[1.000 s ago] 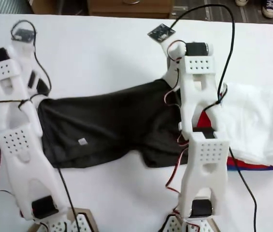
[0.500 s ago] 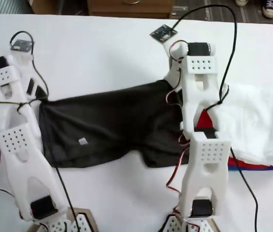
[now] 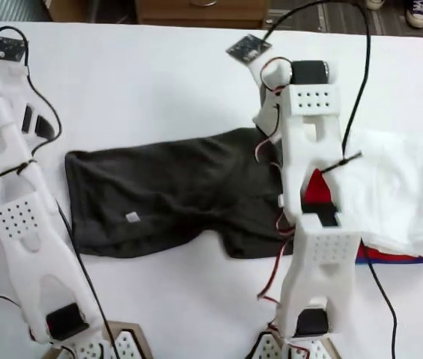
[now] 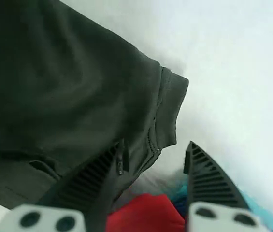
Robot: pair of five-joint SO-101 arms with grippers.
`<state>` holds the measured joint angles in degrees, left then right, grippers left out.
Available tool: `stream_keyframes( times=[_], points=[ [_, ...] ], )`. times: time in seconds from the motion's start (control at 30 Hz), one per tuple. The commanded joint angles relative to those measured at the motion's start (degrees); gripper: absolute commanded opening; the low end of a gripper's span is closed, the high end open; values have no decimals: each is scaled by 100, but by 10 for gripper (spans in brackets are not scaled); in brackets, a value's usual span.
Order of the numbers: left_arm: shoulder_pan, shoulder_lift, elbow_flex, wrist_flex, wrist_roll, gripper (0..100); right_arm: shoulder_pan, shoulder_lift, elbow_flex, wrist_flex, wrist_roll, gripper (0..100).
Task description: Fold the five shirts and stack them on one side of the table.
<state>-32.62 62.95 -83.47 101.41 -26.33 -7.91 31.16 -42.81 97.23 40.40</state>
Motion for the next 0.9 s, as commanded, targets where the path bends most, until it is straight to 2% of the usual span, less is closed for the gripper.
stream_keyframes(
  times=[0.0, 0.17, 0.3, 0.6, 0.73, 0.87],
  points=[
    [176, -88, 119, 123, 35, 282, -4, -1095, 545, 48, 149, 215],
    [352, -765, 936, 123, 123, 282, -40, -2360, 2110, 13, 325, 215],
    [633, -1987, 2334, 123, 149, 282, -31, -3389, 3429, -251, 554, 215],
    [1275, -4316, 6299, -185, 114, 282, 57, -5499, 7499, -2255, 756, 215],
    [1407, -4738, 7442, -633, 114, 282, 57, -6316, 8905, -3116, 756, 215],
    [1714, -4941, 8268, -695, 132, 282, 66, -6826, 9530, -3389, 747, 215]
  ],
)
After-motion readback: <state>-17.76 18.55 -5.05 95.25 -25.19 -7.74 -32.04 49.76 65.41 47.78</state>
